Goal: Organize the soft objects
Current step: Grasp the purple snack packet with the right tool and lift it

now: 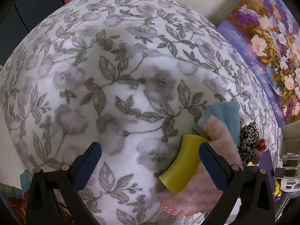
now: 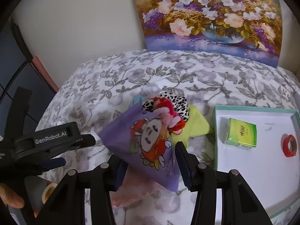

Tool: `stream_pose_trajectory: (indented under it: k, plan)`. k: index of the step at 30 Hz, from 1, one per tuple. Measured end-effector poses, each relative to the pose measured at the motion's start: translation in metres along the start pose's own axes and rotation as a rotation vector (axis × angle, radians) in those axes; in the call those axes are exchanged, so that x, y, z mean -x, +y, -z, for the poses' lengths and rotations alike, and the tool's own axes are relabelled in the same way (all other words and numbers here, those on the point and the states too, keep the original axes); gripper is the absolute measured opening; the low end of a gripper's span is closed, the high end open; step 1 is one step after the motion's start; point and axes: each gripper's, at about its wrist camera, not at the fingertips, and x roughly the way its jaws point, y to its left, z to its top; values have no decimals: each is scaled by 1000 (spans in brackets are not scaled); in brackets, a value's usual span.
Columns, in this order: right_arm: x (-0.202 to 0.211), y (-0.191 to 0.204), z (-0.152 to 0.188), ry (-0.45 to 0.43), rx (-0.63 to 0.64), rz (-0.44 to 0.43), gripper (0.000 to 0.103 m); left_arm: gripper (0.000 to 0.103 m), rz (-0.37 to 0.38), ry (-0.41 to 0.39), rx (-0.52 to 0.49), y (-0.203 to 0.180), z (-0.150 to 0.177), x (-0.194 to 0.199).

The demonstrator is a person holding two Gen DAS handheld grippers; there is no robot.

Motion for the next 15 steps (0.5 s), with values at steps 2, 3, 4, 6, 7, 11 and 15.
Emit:
stream_pose_trajectory:
  k: [2,3,4,6,7,11,15]
  plan:
    - [6,-4,-1,-9,-7,-1,45,103,-1,-3,-4,-1,1,1]
    - [7,-6,-2,-9,-13,0,42,103,-1,-6,-8,-2,1,1]
    - [8,-10,-2,-2,-24,-3,38,103,-3,-10,-13,-4,2,2]
    - [9,-15,-1,-1,-39,-12,36,103,-5,-16,-24,-7,4,4]
    - [9,-19,-1,3,-52,-11,35,103,-8,-18,-33,-9,5,4]
    - [9,-34,1,5,-113,-28,33,103,-9,-21,-60,-16,8,5]
    - [8,-44,2,15,-155,-33,32,103,-6,-22,-90,-23,11,7]
